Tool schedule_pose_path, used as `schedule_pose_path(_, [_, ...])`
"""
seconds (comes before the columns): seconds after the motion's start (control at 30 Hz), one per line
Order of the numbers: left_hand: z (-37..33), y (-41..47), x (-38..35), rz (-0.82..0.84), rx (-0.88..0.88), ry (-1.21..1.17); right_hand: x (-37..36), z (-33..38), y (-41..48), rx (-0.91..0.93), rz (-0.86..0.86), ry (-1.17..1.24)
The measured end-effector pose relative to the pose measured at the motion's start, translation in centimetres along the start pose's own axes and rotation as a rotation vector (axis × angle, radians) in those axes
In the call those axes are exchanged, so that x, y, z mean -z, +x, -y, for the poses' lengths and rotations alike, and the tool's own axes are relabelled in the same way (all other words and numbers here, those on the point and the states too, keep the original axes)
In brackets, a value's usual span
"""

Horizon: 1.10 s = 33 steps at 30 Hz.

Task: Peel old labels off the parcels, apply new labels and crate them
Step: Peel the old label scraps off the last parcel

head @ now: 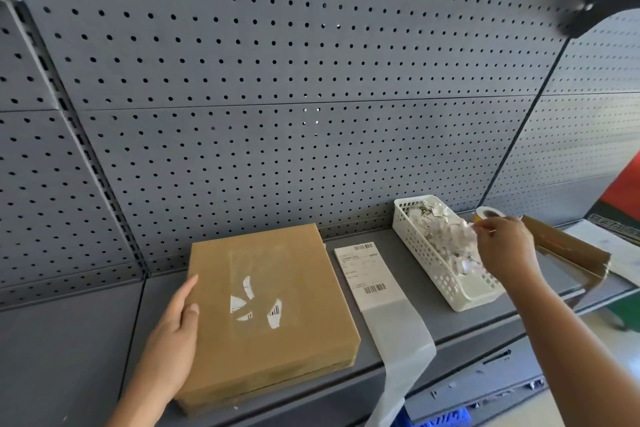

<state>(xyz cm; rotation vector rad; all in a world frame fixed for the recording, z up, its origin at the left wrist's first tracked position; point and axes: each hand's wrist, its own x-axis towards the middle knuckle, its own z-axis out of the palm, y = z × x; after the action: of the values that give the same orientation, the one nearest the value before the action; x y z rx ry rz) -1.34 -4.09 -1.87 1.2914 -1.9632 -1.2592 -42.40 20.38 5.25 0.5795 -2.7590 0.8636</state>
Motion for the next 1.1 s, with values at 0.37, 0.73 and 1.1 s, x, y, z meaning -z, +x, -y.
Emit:
schedule_pose_path(0.37, [-0.2, -0.1, -0.3, -0.013, -0.020, -0.026, -0.8, -0.3, 0.4, 0.071, 0.077, -0.039])
schedule_pose_path(0.73, [0.0, 0.0, -0.4, -0.016, -0.007, -0.016, -1.2, -1.0, 1.2, 0.033, 0.068, 0.000])
schedule_pose_path(1.1, [-0.1, 0.1, -0.6, -0.033, 0.020, 0.006, -1.8, -1.6, 1.4, -0.035, 0.022, 0.001])
